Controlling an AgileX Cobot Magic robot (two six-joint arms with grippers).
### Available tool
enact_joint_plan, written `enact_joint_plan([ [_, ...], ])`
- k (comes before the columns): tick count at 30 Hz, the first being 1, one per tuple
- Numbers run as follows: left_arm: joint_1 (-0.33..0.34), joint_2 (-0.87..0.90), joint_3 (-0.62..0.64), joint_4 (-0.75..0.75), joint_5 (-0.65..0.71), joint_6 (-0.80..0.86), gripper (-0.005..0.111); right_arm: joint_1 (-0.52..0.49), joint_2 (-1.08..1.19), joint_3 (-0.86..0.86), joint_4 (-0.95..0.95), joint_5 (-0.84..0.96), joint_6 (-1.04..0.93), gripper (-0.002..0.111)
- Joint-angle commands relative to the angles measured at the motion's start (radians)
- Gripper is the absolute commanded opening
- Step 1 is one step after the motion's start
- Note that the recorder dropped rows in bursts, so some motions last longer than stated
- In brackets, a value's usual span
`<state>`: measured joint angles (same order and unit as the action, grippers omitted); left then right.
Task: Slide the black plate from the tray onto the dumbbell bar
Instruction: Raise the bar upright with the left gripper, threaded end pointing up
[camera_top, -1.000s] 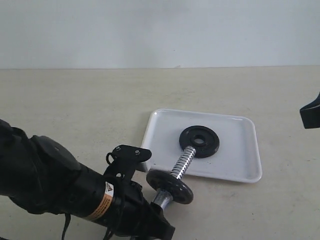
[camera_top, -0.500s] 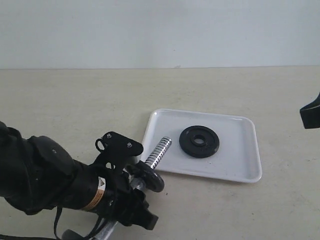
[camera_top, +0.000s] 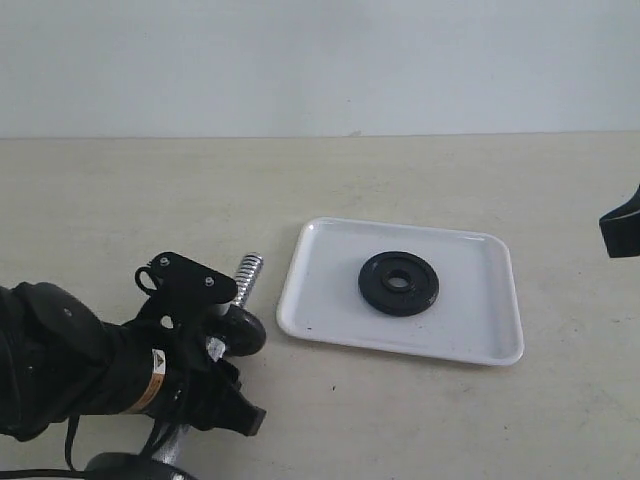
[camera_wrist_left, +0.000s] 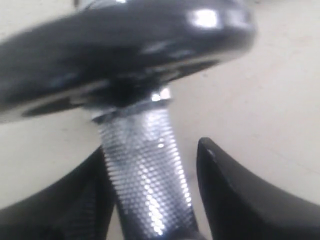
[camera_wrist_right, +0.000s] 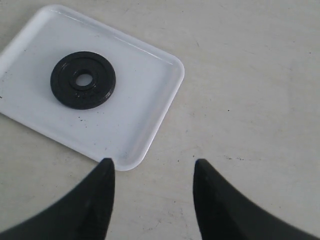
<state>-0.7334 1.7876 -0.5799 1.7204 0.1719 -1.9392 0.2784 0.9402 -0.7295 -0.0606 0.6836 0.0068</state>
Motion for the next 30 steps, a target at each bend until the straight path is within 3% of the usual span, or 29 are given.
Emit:
enact_joint_plan([
  [1, 0.046, 0.039, 0.037, -0.012, 0.020, 0.029, 0.043, 0.001, 0.000, 0.000, 0.004, -0.009, -0.007, 0.044],
  [11, 0.110, -0.017, 0.032, -0.012, 0.019, 0.032, 0.004, 0.001, 0.000, 0.000, 0.004, -0.017, -0.007, 0.044],
  [30, 0.110, -0.024, -0.075, 0.019, -0.141, 0.153, 0.004, 0.001, 0.000, 0.000, 0.006, -0.058, -0.007, 0.044],
])
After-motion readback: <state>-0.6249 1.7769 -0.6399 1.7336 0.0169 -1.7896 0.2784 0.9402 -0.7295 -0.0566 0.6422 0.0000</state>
